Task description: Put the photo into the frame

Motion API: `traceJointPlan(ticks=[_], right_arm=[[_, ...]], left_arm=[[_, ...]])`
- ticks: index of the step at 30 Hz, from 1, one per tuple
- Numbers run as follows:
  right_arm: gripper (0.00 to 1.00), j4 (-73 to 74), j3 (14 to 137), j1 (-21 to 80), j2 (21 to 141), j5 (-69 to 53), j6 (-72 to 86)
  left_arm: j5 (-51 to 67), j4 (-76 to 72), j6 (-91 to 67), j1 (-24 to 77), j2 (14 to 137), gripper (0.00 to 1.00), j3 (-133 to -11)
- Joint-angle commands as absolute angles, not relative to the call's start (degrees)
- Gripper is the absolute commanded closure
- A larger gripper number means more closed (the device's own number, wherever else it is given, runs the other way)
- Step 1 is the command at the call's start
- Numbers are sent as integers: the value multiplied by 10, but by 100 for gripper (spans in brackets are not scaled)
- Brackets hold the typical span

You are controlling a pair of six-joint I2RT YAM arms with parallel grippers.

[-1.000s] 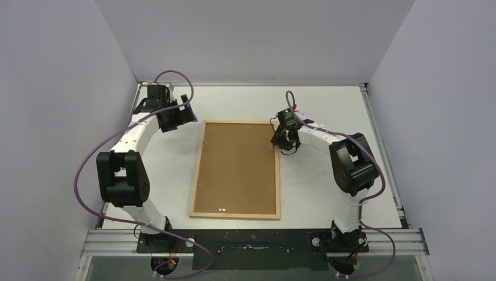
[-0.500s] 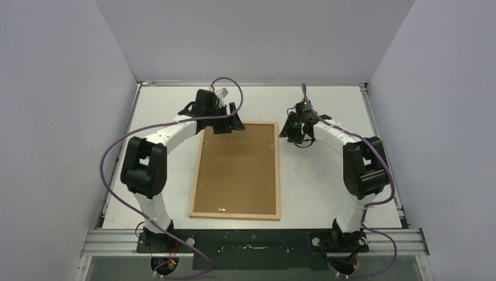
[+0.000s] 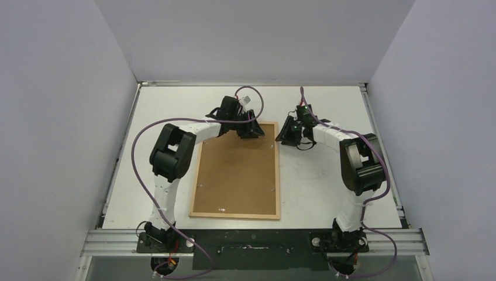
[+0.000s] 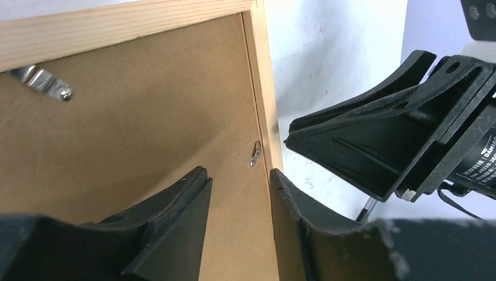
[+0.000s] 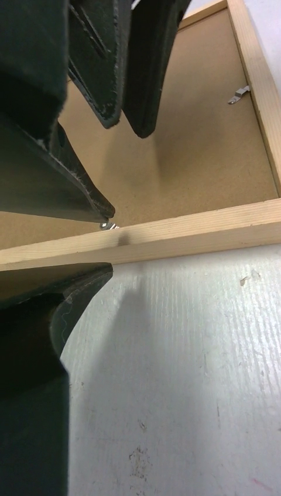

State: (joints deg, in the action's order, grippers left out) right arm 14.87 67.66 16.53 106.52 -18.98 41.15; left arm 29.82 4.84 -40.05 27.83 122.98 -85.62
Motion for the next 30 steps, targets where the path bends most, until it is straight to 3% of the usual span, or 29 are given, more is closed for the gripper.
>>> traceJointPlan(ticks=[1, 16, 30], right_arm=[[67, 108, 664, 160, 1071, -212, 403], [73, 117, 653, 158, 1084, -193, 411], [70, 149, 661, 169, 1078, -172, 396]], left_arm=[[350, -39, -435, 288, 1258, 63, -892], [391, -130, -490, 306, 1310, 82, -881], [344, -43, -471, 308, 1336, 100, -876]])
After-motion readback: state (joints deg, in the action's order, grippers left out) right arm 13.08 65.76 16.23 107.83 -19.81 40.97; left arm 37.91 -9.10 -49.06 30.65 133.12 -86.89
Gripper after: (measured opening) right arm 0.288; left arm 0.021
